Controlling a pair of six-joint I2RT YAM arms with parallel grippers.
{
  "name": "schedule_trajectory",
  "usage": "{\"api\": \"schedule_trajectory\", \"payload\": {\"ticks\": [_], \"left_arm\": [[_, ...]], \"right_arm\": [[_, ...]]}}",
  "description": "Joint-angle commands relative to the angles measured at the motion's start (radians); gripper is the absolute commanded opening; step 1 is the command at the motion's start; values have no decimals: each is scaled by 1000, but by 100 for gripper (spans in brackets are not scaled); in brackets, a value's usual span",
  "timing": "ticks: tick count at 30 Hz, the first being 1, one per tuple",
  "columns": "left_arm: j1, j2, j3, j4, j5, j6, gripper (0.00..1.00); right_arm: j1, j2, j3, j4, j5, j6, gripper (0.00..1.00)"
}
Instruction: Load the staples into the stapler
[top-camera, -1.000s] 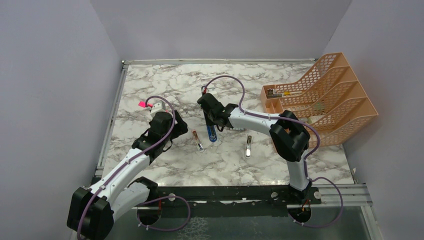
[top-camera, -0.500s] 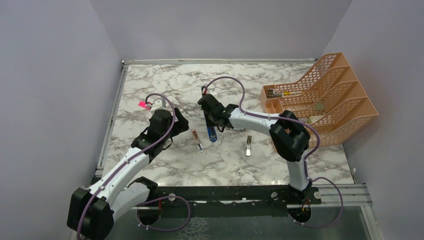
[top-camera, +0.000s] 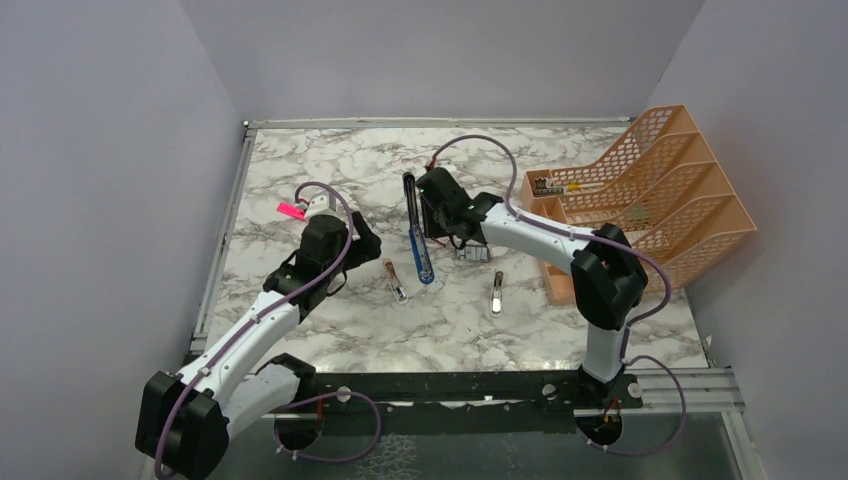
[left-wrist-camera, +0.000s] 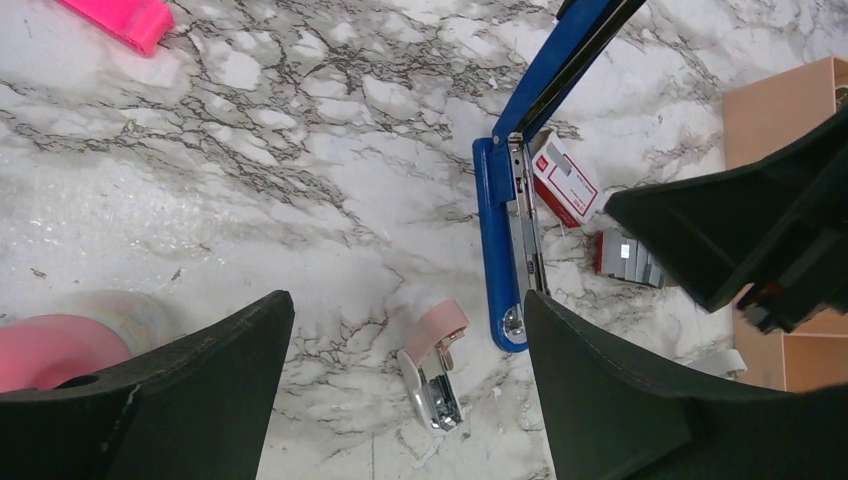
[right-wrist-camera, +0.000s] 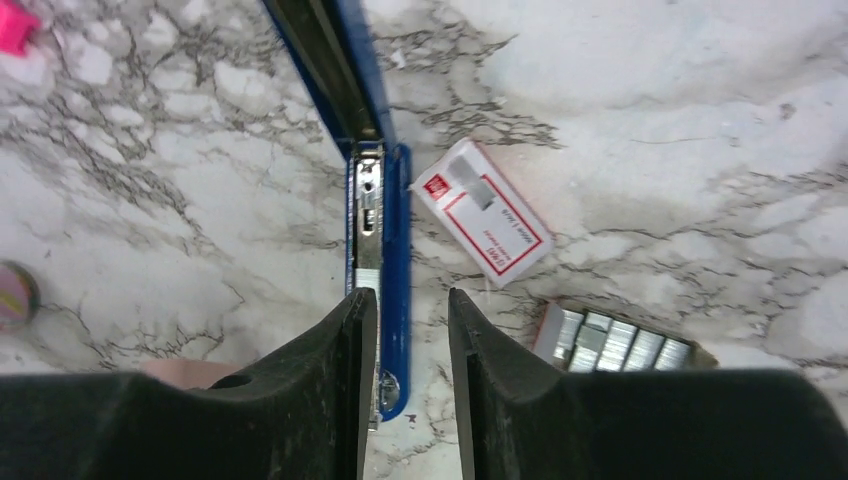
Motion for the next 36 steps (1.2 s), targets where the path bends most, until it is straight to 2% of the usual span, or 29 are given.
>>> {"api": "schedule_trajectory", "payload": {"ticks": [1,5,19,28,36], "left_arm": [[4,1,34,26,33,17,86],[4,4,29,34,40,16,86],[4,13,11,42,46,8,86],[4,14,7,44,46,3,86],[4,16,3,44,45,3,86]], "right_arm": [[-63,-80,-45,-81,37,44,33],[-111,-115,-106,-128,43,62,27],[-141,-56,-150,-202,58,105,36],[-153,-29,-162,-221,94,150,30],[-163,-30,-185,-221,103,168,38]]}}
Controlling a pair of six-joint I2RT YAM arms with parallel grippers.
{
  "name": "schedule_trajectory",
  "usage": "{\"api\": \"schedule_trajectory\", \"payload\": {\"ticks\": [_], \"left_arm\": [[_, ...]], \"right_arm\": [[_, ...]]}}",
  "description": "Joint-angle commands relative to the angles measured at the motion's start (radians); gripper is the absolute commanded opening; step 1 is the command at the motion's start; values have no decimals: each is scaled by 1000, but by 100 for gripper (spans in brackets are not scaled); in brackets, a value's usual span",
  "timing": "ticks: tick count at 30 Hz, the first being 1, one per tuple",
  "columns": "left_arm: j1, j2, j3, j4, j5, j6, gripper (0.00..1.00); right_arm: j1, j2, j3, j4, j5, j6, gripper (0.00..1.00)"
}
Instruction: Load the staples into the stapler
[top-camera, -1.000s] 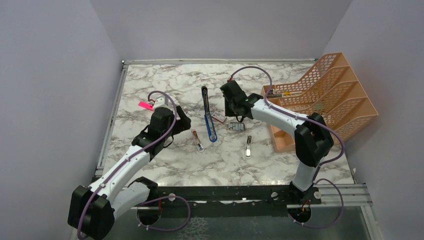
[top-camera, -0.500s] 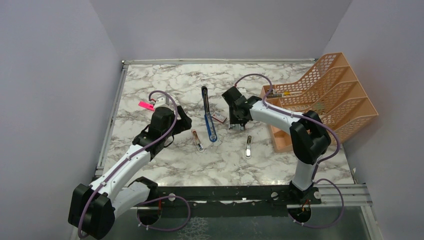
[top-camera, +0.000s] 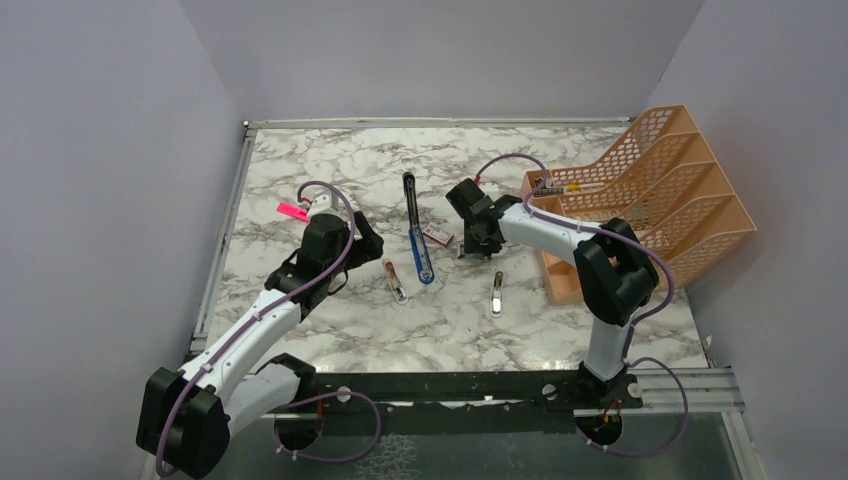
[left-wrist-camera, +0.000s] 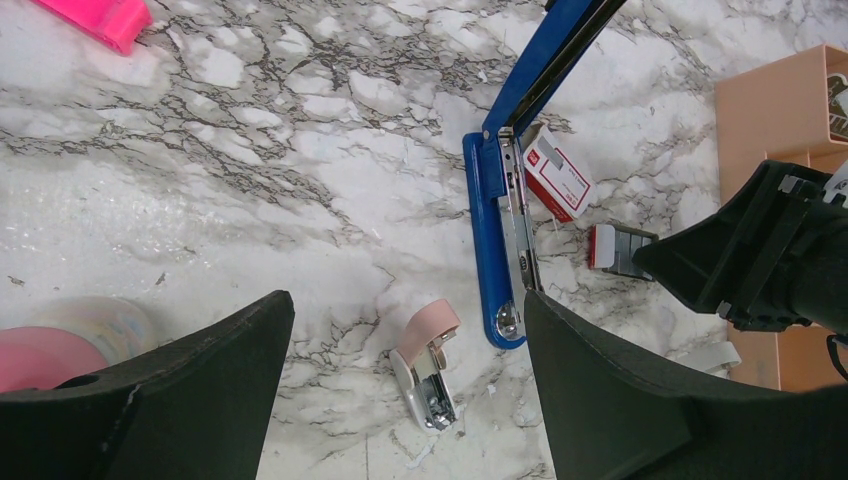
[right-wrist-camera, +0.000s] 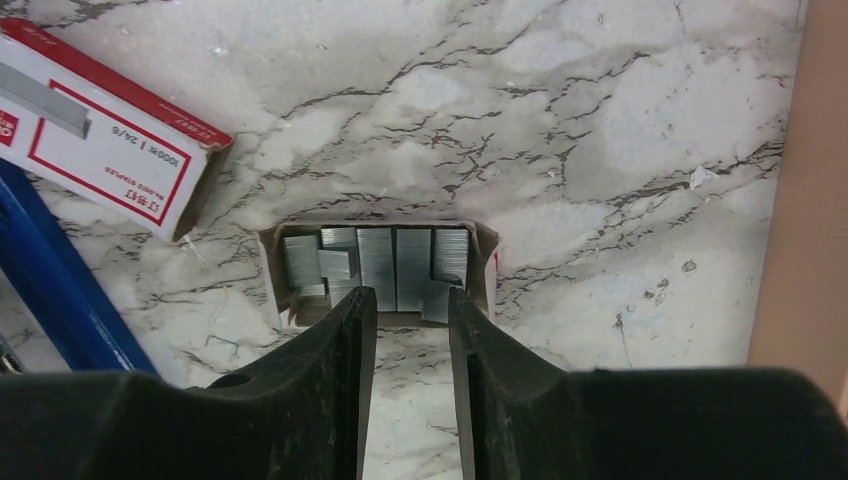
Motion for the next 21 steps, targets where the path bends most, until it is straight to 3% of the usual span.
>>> {"api": "schedule_trajectory", "payload": {"ticks": [1,13,21], "left_arm": [[4,-1,2,25,17,-2,86],[4,2,1,26,17,-2,86],[4,6,5,26,17,-1,86]], "right_arm": [[-13,11,-26,-21,38,26,38],[-30,17,-52,6,-5,35,41],[-43,1,-78,56,-27,41,34]]}}
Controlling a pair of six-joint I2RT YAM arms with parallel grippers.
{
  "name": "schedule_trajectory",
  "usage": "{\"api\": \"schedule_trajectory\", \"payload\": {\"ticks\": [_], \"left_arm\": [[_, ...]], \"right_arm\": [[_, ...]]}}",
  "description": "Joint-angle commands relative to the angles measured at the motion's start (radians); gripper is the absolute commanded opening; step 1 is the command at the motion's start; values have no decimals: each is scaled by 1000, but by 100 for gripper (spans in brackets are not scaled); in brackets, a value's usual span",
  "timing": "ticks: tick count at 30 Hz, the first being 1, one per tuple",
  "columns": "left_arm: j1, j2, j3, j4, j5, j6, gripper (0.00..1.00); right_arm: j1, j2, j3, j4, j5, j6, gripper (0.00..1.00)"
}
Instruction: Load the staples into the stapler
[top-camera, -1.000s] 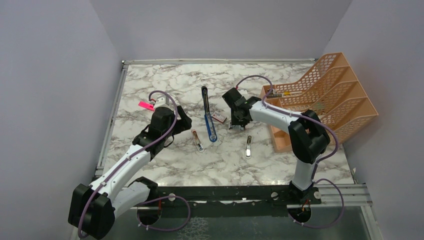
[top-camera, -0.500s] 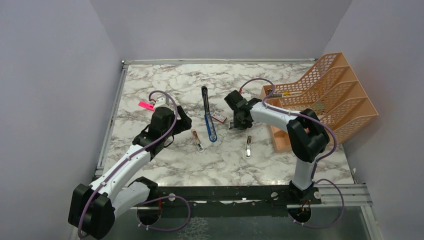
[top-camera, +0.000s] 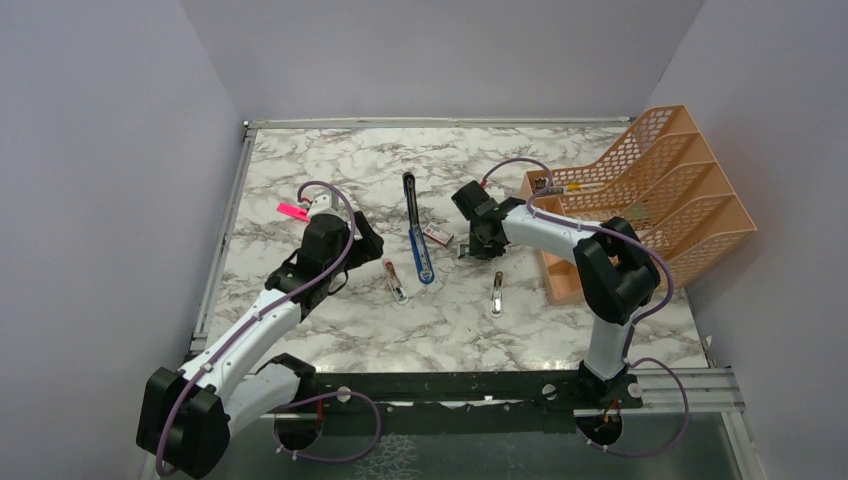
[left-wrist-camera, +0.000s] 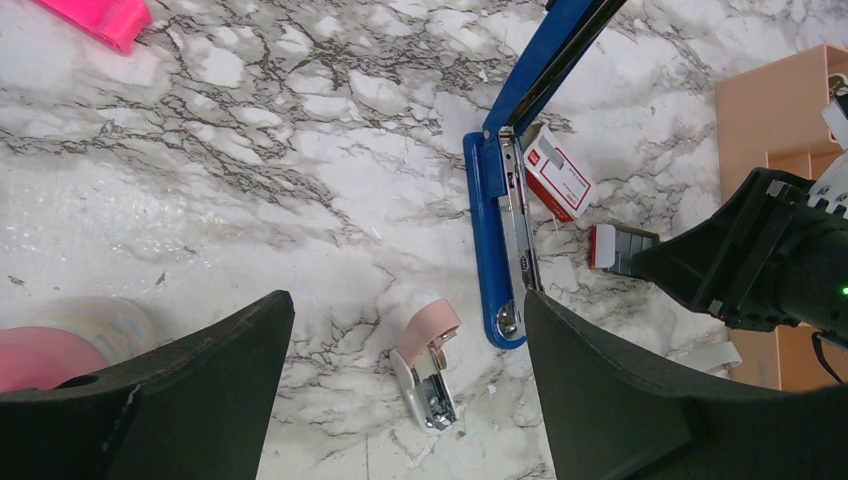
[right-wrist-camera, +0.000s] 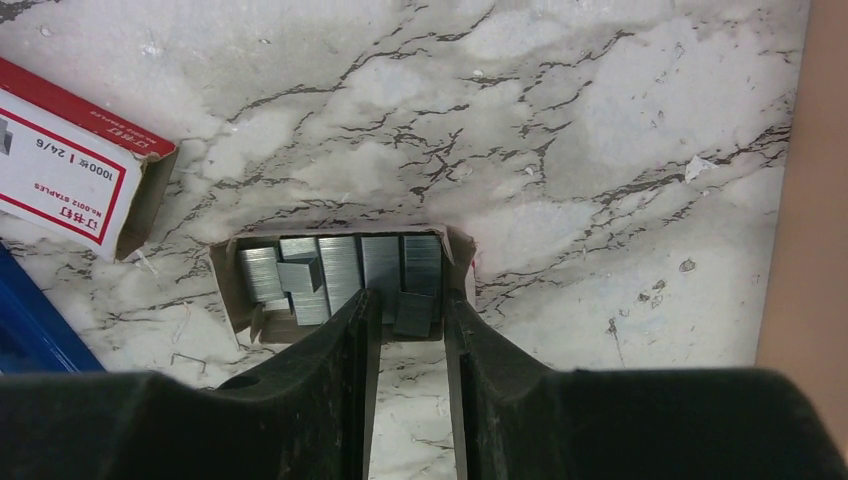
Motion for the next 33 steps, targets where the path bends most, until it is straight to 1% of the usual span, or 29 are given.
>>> {"api": "schedule_trajectory", "payload": {"ticks": [1,7,12,26,33], "left_arm": [[4,6,6,26,17,-1,86],[4,12,8,28,20,-1,86],[4,11,8,27,22,-1,86],[4,10,5,32,28,-8,86],[4,11,5,37,37,-14,86]], "right_arm": [[-16,-2,-28,35,-15,18,33],[-28,-3,-34,45,-40,18,27],[-31,-24,-40,51,-40,18,24],[-31,-167,-64,73,-53,-20,24],[-31,-278,-106,22,-52,-22,24]]}}
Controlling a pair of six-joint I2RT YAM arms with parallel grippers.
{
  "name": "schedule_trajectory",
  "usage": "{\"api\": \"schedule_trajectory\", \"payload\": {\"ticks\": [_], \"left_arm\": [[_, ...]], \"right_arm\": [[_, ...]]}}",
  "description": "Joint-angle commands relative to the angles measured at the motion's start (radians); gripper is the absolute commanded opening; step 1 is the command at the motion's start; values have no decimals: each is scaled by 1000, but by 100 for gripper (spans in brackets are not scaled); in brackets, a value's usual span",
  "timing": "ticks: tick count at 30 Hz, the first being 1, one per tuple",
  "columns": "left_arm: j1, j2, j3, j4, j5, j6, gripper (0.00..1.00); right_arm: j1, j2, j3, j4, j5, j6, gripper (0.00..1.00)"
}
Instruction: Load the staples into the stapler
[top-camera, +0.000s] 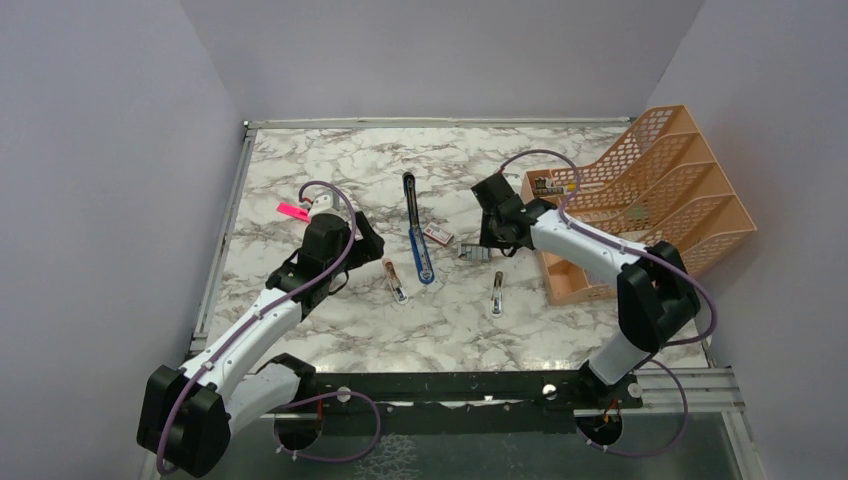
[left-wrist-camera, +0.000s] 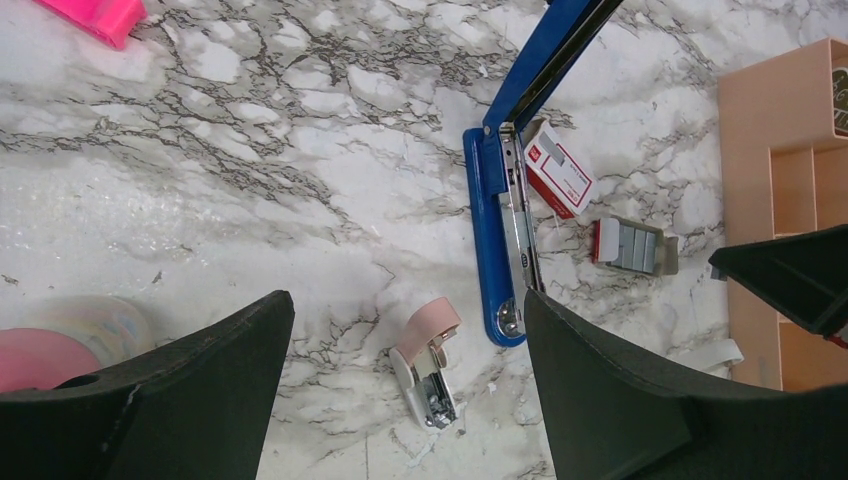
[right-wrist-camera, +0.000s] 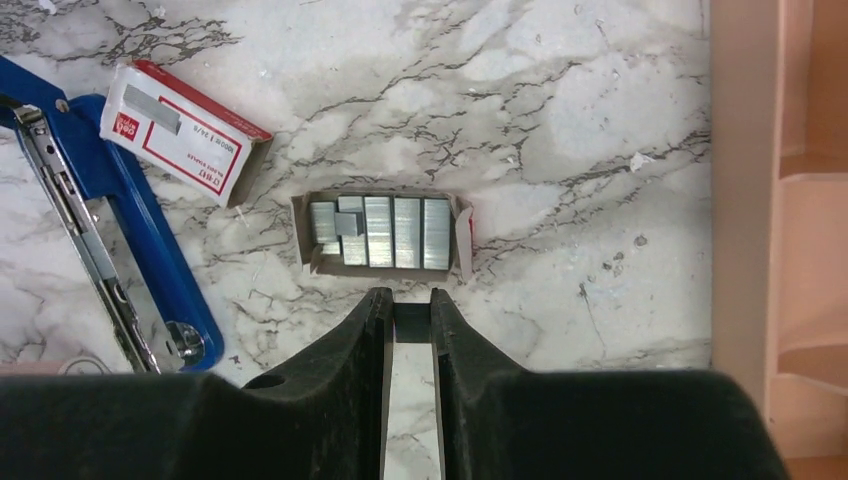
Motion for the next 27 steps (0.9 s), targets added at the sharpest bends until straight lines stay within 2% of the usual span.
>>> {"api": "schedule_trajectory", "payload": {"ticks": [1,8,13,20,27], "left_arm": [[4,1,5,36,33,-12,86],[4,9,3,58,53,-24,86],[4,19,5,66,60,-27,86],[4,26,4,72,65,-35,85],[4,24,6,64,62,-31,85]], "right_arm": [[-3,-97,-43,-45,-12,-5,24],[2,-275,-133,-134,-29,25,25],[54,-340,-185,-200,-14,81,25],[161,-324,-263,-193,-8,182,25],[187,-260,-297,-159,-6,215,25]]}}
